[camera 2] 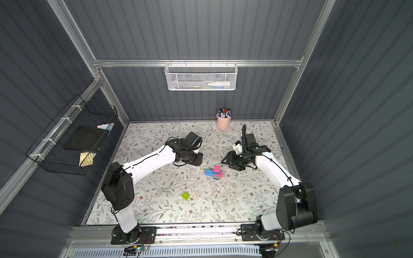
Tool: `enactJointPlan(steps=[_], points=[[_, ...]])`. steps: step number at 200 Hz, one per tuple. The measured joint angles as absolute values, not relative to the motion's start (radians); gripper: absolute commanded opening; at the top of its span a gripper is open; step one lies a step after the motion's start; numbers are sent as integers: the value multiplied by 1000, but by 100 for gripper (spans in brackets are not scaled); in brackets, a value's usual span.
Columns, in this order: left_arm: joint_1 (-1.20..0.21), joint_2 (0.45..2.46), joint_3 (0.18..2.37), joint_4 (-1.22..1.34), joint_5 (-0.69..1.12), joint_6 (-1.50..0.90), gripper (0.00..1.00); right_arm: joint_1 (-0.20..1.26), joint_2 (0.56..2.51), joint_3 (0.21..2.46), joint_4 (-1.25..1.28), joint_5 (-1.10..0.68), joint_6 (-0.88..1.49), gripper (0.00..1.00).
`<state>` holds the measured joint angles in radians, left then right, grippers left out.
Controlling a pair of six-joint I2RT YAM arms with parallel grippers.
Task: Assemble the number 4 with lego
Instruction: Pick up the lego brick from the center of the board, then assemble the lego brick with the lego brick.
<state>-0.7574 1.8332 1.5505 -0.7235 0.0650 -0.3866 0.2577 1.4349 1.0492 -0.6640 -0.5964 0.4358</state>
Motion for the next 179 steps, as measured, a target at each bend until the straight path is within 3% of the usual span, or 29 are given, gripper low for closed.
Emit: enactJointPlan(steps=[179], points=[[-902,1937,1688,-865,-12,-487,3,333,1485,1062,-673,-571,371,45]])
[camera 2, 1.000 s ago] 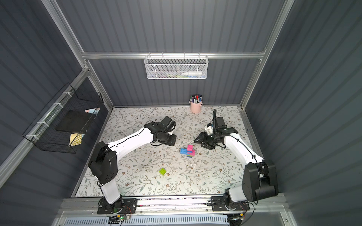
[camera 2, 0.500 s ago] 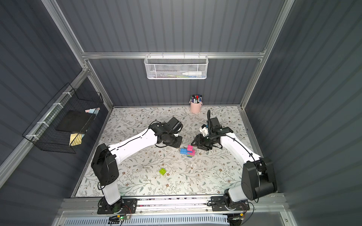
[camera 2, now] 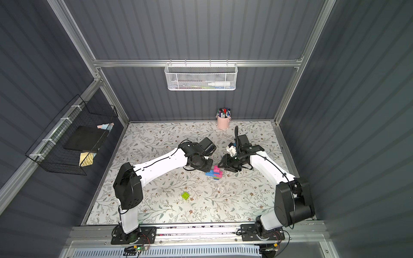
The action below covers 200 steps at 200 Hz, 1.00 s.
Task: Assemble the number 4 with lego
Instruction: Assemble the lego brick with the lego brick.
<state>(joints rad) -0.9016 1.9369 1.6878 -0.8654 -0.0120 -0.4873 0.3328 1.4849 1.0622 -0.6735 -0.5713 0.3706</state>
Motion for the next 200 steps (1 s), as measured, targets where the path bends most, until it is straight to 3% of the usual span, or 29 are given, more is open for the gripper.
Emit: enactJointPlan(steps=[134,200], points=[[-902,1968,1688,-863,-19,-495,1,350,1498,1061,-651,-574,363,42],[-908,1978,1700,-854,-18,-495,1,355,1513,1044,-640,-580,362,36]])
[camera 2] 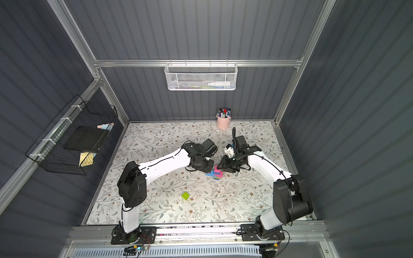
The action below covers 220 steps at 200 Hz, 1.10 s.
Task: Assemble the number 4 with lego
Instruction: Assemble the lego brick with the lego brick.
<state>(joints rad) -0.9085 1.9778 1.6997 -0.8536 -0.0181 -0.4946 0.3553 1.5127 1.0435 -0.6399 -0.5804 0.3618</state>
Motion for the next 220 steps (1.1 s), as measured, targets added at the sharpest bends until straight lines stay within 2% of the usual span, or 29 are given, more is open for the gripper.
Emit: enactJointPlan(steps=[97,220], points=[[-917,2009,1753,-891,-23,-516,1,360,1512,1026,-598,-593,381,33],[-917,2022,1805,-968,-33,-517,0,366,1435,926,-479,-567,544,33]])
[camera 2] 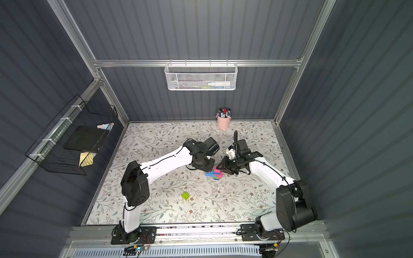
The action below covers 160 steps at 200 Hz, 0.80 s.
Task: Assemble the number 4 with lego
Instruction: Assemble the lego brick with the lego brick.
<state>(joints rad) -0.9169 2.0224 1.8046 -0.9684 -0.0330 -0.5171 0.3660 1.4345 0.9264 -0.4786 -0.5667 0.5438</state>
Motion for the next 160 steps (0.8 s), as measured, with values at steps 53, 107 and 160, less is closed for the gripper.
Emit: enactJointPlan(steps=[53,107,160], points=[[-917,2061,1808,-970,-14,-517,0,368,1389,886,-447,-525,616,33],[-917,2072,1825,-972,5,-517,0,378,1377,876,-433,-501,648,33],[-917,2086,1834,-964,4,-517,0,382,1377,876,-430,-495,656,33]])
